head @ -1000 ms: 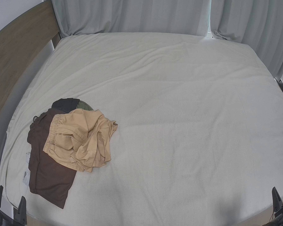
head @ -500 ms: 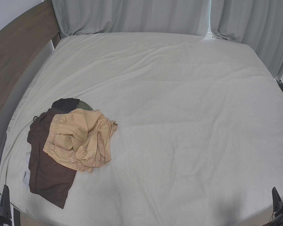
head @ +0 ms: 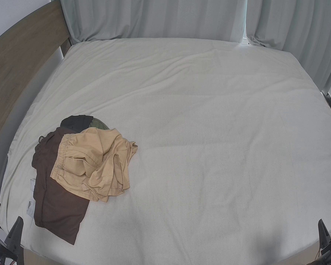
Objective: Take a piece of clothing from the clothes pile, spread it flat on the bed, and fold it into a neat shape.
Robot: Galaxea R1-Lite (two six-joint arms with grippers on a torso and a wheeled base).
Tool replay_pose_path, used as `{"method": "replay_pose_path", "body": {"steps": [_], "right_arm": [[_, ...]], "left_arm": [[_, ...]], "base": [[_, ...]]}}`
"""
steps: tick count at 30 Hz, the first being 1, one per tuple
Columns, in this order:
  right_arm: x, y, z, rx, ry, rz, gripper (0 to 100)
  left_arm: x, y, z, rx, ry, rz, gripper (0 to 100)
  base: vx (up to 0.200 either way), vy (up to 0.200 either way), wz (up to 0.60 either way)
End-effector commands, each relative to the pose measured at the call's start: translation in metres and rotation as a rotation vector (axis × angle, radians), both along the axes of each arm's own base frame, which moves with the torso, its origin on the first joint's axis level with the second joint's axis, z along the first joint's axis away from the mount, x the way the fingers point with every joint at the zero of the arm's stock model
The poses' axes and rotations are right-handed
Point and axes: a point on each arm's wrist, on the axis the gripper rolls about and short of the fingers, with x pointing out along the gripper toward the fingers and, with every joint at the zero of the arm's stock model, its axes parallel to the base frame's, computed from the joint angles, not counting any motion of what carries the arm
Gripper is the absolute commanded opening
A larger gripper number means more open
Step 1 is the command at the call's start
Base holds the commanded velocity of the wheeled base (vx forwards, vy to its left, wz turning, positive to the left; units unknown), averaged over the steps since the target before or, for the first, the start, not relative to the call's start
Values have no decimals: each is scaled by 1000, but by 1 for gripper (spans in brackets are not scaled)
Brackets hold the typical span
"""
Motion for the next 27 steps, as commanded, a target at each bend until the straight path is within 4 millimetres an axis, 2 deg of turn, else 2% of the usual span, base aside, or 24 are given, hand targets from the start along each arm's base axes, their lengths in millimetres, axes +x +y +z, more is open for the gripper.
{"method": "replay_pose_path", "body": {"steps": [1, 3, 8, 14, 20, 25, 27], "right_arm": [[0, 0, -5, -1, 0, 1, 100], [0, 0, -5, -1, 0, 1, 100], [0, 0, -5, 1, 0, 1, 100], [0, 0, -5, 1, 0, -1, 100], [0, 0, -5, -1, 0, -1, 100], [0, 0, -5, -1, 0, -1, 100], [0, 0, -5, -1, 0, -1, 100]], "left_arm": [[24, -5, 15, -25, 106, -85, 100], [35, -8, 28, -75, 132, -122, 100], [51, -14, 43, -128, 190, -179, 100], [68, -18, 45, -123, 256, -205, 100], [96, -23, 49, -157, 285, -238, 100], [111, -17, 48, -183, 311, -252, 100], [123, -9, 49, -209, 328, -262, 100]], "base": [[0, 0, 0], [0, 0, 0], [0, 0, 0], [0, 0, 0], [0, 0, 0], [0, 0, 0], [0, 0, 0]]}}
